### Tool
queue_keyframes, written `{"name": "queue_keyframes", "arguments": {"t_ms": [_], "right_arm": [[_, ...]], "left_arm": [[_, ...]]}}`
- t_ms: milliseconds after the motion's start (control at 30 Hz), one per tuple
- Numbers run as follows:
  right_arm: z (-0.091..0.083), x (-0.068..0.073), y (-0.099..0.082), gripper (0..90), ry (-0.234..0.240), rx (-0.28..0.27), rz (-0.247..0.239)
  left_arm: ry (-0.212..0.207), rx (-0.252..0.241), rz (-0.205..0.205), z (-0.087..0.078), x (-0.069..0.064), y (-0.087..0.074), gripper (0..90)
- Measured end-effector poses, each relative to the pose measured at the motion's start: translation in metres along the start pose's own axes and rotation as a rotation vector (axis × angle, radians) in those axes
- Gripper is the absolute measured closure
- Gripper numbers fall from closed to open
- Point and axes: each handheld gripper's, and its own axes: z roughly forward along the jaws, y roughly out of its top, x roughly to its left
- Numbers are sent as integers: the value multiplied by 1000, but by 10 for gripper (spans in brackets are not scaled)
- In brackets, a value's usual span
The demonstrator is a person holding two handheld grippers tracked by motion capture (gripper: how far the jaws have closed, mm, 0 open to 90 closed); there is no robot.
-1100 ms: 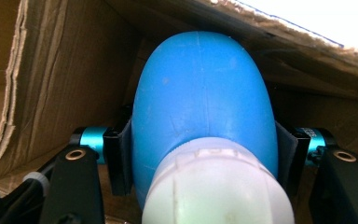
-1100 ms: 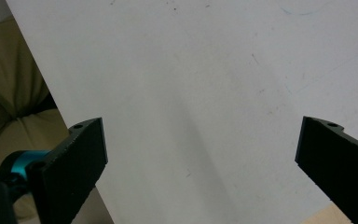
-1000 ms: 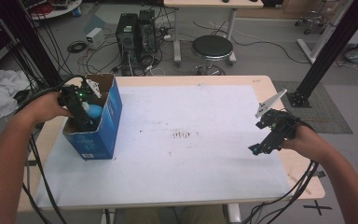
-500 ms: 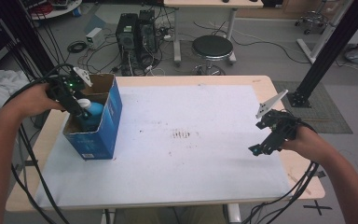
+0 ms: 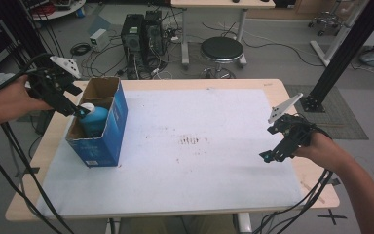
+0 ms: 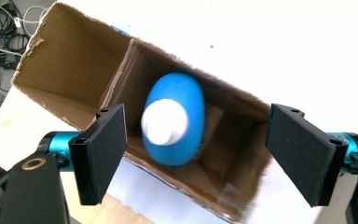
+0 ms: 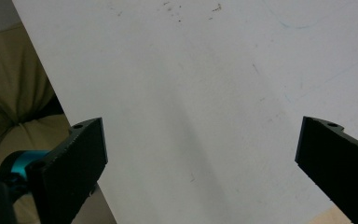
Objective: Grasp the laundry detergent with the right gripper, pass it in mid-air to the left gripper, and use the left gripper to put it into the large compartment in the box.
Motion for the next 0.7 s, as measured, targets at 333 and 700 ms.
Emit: {"name": "queue_keyframes", "arguments": {"t_ms": [333, 700], "right_arm": [[-2, 2, 4, 11, -12, -15, -2], [-4, 1, 6, 11, -12, -21, -6]], "left_arm": [[-34, 8, 91, -4, -37, 15, 208], [-120, -16, 115, 6, -55, 22, 138]]}}
